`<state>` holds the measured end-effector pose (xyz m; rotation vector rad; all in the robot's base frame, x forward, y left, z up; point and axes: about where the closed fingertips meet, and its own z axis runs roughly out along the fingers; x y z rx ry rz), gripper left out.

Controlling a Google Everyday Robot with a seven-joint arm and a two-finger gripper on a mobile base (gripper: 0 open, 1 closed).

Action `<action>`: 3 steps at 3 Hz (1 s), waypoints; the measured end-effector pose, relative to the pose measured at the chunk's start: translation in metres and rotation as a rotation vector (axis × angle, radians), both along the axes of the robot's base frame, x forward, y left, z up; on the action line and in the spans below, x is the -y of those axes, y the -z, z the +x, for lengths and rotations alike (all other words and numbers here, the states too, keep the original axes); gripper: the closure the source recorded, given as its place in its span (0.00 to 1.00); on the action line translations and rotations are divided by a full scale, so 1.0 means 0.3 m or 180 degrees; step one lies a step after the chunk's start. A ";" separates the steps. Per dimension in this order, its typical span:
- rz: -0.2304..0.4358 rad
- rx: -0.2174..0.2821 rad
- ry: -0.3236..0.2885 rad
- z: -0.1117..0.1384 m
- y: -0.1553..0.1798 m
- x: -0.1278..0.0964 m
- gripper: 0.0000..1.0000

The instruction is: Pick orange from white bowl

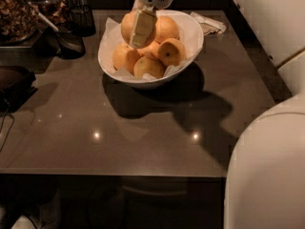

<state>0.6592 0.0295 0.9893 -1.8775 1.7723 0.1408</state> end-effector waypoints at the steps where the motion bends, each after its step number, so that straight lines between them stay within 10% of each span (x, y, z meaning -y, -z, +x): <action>1: 0.0136 -0.0006 0.0001 -0.089 -0.049 0.004 1.00; 3: 0.0273 -0.0042 -0.0006 -0.199 -0.053 0.033 1.00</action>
Offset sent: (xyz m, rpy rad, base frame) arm -0.1053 -0.0254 0.0230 0.1587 0.0124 0.0057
